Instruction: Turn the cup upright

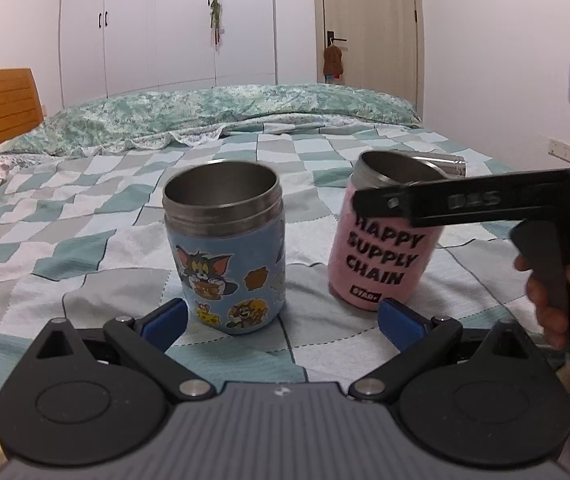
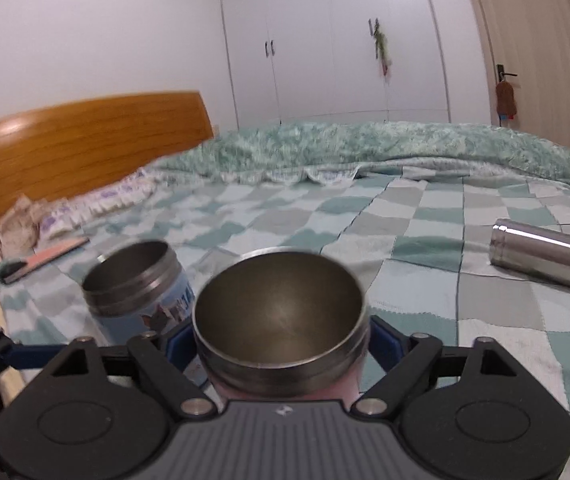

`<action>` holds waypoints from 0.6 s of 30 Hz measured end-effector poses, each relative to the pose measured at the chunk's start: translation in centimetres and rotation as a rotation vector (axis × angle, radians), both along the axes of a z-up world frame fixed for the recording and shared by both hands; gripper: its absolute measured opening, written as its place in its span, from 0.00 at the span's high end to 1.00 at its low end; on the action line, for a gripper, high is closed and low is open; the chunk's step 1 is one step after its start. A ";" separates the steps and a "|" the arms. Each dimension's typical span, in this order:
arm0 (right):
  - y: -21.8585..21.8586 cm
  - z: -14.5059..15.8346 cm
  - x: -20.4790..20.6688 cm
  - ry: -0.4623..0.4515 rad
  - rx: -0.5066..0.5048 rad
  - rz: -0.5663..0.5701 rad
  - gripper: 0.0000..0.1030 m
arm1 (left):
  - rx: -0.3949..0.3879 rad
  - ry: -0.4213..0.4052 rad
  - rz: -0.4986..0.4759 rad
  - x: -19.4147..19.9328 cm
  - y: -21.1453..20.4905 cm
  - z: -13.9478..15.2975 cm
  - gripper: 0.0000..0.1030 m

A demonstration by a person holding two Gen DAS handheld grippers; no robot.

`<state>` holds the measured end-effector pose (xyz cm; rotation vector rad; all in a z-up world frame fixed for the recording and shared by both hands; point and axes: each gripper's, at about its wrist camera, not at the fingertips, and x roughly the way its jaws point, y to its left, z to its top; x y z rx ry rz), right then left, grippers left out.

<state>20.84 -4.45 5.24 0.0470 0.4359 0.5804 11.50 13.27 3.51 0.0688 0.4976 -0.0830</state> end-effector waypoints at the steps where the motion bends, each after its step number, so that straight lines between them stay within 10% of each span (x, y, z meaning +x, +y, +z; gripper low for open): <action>1: -0.5 0.4 -0.7 -0.025 0.005 -0.009 0.04 | 0.002 -0.006 -0.002 -0.3 -0.2 0.2 0.00; 18: -11.9 2.5 -16.5 -0.324 -0.038 -0.123 0.00 | -0.059 -0.283 0.021 -11.7 -8.7 2.1 0.00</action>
